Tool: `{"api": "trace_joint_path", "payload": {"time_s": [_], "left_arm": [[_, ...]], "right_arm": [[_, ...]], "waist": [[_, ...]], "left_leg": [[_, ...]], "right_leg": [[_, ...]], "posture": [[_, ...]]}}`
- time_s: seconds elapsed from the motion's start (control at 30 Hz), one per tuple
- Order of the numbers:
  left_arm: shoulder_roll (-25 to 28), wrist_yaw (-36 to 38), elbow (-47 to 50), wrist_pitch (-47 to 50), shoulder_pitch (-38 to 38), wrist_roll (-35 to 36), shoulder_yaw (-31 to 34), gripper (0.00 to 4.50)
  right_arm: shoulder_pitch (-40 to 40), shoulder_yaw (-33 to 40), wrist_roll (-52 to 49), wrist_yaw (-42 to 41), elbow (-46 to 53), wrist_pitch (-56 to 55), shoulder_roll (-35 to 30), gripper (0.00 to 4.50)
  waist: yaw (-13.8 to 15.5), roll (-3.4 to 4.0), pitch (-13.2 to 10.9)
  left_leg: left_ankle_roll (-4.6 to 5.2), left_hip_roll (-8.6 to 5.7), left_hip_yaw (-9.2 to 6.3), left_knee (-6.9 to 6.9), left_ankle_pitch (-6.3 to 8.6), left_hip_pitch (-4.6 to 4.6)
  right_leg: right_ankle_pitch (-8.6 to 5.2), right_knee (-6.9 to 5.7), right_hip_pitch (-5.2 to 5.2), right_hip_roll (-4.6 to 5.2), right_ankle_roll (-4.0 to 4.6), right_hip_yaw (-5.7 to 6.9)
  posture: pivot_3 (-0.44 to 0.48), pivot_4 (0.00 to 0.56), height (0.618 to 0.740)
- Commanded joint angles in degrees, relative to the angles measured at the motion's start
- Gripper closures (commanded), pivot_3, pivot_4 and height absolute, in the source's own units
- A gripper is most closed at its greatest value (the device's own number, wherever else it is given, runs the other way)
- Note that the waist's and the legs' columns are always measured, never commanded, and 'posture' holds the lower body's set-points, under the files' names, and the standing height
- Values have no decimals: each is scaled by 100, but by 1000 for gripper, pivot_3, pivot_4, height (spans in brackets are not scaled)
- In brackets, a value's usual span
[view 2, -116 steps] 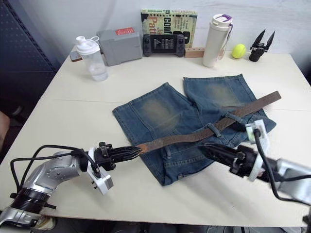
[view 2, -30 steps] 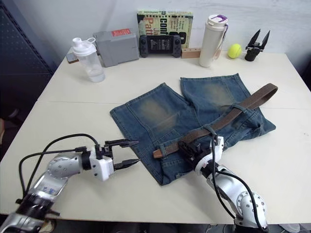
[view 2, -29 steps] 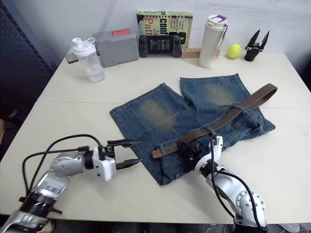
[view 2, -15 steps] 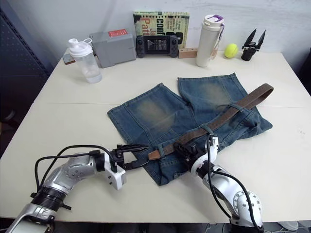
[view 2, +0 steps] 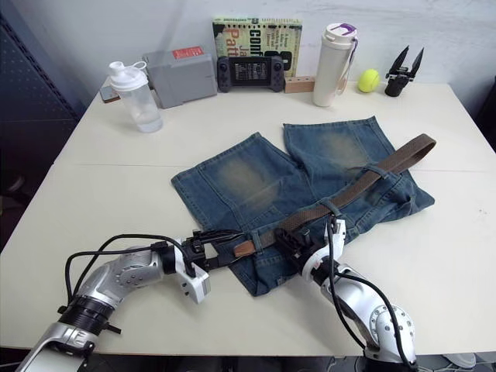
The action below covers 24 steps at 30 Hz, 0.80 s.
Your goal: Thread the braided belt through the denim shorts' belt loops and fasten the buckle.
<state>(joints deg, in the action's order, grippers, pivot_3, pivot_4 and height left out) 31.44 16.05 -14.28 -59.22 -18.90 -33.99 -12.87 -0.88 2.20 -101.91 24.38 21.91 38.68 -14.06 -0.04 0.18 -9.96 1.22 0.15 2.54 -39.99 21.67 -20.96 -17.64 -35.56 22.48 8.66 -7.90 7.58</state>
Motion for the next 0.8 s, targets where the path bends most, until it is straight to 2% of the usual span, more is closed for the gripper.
{"api": "trace_joint_path", "payload": {"time_s": [0.03, 0.13, 0.17, 0.23, 0.37, 0.8], "left_arm": [[38, -130, 38, 5, -61, -110, -99, 1328], [66, -147, 33, 13, -99, -141, -169, 1328], [79, -125, 31, 18, -110, -120, -201, 1874], [108, -113, 53, 27, -117, -83, -239, 2595], [206, -119, 121, 8, -83, -87, -293, 4438], [279, -105, 109, 116, -50, -158, -379, 4477]], "right_arm": [[-15, -111, -165, 2, 197, 24, 60, 4500], [-8, -113, -167, 12, 192, 12, 68, 4500], [-9, -114, -167, 18, 191, 6, 70, 4500], [-6, -113, -166, 27, 183, -5, 71, 4500], [5, -75, -183, 65, 160, -52, 85, 4500], [48, 193, -437, 351, 322, -314, -20, 4500]], "waist": [[0, 0, 0], [0, 0, 0], [0, 0, 0], [0, 0, 0], [0, 17, 14], [2, 27, 19]], "left_leg": [[0, 0, 0, 0, 0, 0], [0, 0, 0, 0, 0, 0], [0, 0, 0, -1, 0, 0], [0, 0, 0, -1, 0, 0], [0, 17, 0, -3, 0, 1], [0, 18, 0, -2, 0, 2]], "right_leg": [[0, 0, 0, 0, 0, 0], [0, 0, 0, 0, 0, 0], [0, 0, 0, 0, 0, 0], [0, 0, 0, 1, 0, 0], [0, -1, -2, 2, 0, -1], [0, -1, -2, 2, 0, -1]], "posture": [[0, 150, 731], [0, 150, 731], [0, 150, 731], [0, 150, 731], [0, 150, 731], [0, 150, 731]]}}
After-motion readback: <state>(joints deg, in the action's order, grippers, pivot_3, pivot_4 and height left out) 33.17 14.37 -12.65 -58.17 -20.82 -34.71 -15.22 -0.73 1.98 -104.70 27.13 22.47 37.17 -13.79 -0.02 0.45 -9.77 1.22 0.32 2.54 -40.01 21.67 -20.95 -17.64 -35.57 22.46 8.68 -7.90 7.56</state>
